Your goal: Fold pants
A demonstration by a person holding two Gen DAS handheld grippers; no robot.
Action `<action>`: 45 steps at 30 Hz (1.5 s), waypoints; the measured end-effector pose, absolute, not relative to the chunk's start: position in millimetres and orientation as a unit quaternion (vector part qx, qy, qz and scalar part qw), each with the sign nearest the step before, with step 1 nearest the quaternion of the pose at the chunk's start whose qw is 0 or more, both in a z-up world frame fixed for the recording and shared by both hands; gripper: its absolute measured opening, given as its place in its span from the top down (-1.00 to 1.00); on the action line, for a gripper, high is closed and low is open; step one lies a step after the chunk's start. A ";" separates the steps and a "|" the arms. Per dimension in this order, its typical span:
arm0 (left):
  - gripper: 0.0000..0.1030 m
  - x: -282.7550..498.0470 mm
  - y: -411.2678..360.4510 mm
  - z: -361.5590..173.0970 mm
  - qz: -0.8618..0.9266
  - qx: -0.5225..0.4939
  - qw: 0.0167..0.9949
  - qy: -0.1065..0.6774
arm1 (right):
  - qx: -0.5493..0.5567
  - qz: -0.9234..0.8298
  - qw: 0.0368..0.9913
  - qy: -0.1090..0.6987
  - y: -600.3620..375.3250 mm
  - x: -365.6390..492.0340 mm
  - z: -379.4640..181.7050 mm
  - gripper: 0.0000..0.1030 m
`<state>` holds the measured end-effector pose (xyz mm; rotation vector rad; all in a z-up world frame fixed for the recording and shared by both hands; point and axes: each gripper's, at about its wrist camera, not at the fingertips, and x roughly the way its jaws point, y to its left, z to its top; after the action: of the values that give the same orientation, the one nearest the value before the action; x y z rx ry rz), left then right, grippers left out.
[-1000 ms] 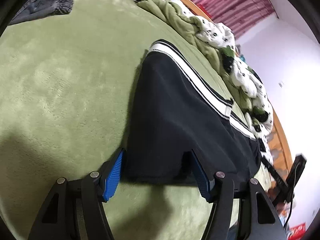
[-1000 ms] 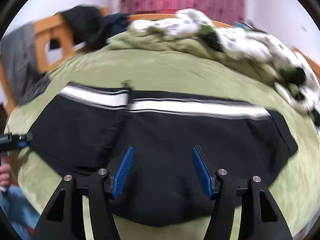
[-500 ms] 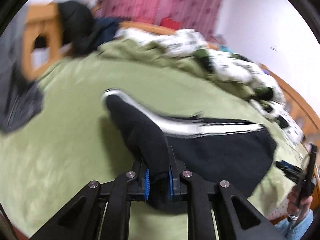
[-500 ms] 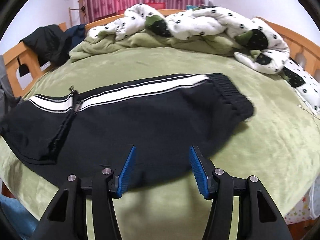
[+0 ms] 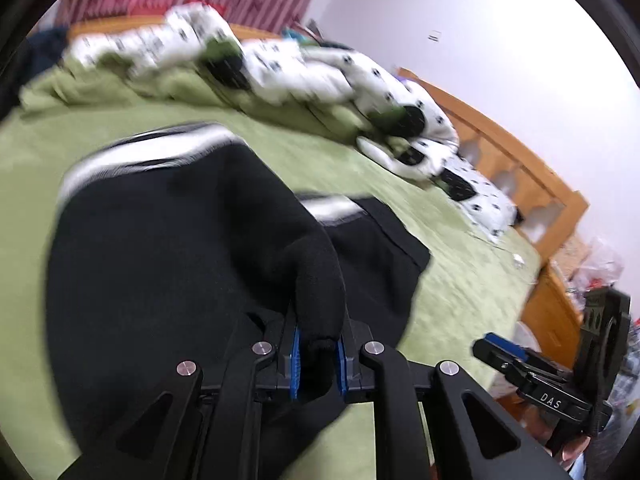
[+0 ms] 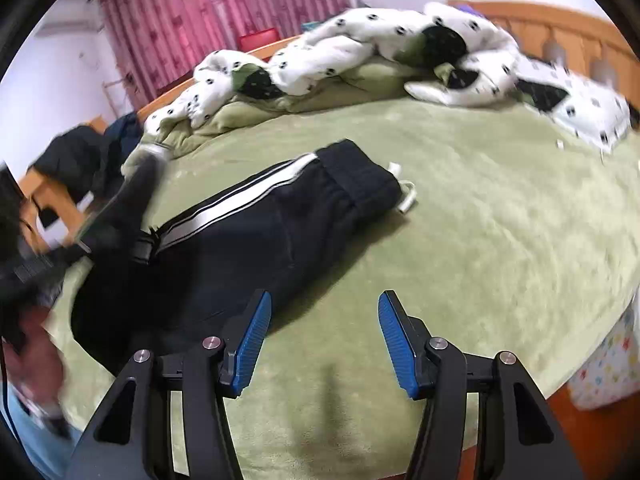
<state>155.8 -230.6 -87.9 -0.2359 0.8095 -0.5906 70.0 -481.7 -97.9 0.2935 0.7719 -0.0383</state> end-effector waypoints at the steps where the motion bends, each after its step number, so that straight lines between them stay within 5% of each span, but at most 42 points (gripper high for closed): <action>1: 0.72 153.6 -236.9 -96.2 -0.290 -0.111 0.866 0.392 | 0.152 -0.015 0.911 0.383 -485.5 73.0 -100.3 -0.07; 6: 0.42 130.0 -244.1 -103.2 -0.290 -0.065 0.858 0.418 | 0.157 -0.001 0.906 0.392 -478.1 79.8 -105.1 -0.08; 8: -0.05 117.1 -224.4 -88.9 -0.289 -0.070 0.869 0.395 | 0.148 0.012 0.907 0.393 -466.9 83.5 -106.2 -0.08; 9: -0.11 113.7 -214.3 -82.9 -0.285 -0.071 0.875 0.386 | 0.150 0.027 0.906 0.395 -460.2 87.5 -107.4 -0.09; 15: -0.13 93.0 -131.7 -73.6 -0.189 -0.049 0.906 0.376 | 0.177 0.092 0.887 0.416 -425.5 127.1 -113.1 -0.26; 21: -0.14 71.3 -88.9 -122.9 -0.153 -0.079 0.883 0.437 | 0.133 0.092 0.857 0.489 -398.2 198.1 -141.6 -0.25; 23: -0.14 69.9 -95.3 -138.5 -0.148 -0.075 0.877 0.450 | 0.138 0.102 0.841 0.513 -392.4 214.2 -157.9 -0.05; 24: -0.14 71.2 -100.7 -143.8 -0.146 -0.072 0.876 0.453 | 0.142 0.113 0.838 0.515 -388.4 217.2 -161.3 0.36; 27: -0.14 77.4 -115.9 -145.8 -0.129 -0.079 0.885 0.440 | 0.114 0.149 0.854 0.486 -375.6 216.8 -140.1 0.58; 35: -0.14 96.0 -141.8 -154.8 -0.099 -0.145 0.889 0.423 | 0.154 0.174 0.905 0.358 -412.2 198.9 -53.2 0.61; 45: -0.14 96.7 -167.3 -144.6 -0.153 -0.145 0.882 0.421 | 0.183 0.102 0.922 0.325 -504.2 199.2 -55.1 0.63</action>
<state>96.7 -167.3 -144.6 -0.3015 0.8762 -0.3190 199.2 -504.2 -55.1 0.3752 0.6672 0.2096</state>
